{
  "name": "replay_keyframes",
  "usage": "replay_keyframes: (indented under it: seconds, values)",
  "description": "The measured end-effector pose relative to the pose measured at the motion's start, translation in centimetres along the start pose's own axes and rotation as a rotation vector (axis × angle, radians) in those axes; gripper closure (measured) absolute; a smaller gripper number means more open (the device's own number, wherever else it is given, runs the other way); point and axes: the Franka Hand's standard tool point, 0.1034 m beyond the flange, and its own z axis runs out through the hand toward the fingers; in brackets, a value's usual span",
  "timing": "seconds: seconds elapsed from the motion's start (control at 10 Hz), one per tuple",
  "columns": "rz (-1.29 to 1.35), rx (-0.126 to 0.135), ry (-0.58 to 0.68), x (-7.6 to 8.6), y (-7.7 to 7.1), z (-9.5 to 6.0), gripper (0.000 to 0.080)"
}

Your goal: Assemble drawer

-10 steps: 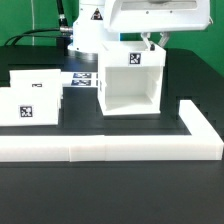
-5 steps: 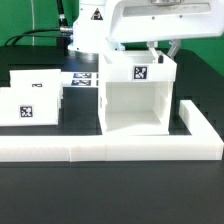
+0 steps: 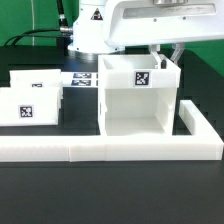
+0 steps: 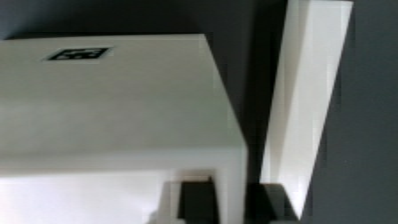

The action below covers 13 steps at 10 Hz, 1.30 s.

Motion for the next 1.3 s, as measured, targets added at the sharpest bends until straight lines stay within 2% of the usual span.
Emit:
replay_keyframes:
  seconds: [0.4,0.7,1.0,1.3]
  values:
    - [0.24,0.018,0.013,0.3,-0.5,-0.2,0.0762]
    - [0.596,0.033,0.008,0.4,-1.2,-0.2,0.0761]
    - [0.751,0.049,0.011,0.8,-1.8,-0.4,0.076]
    - [0.91,0.058,0.003,0.7,-1.6,-0.4,0.076]
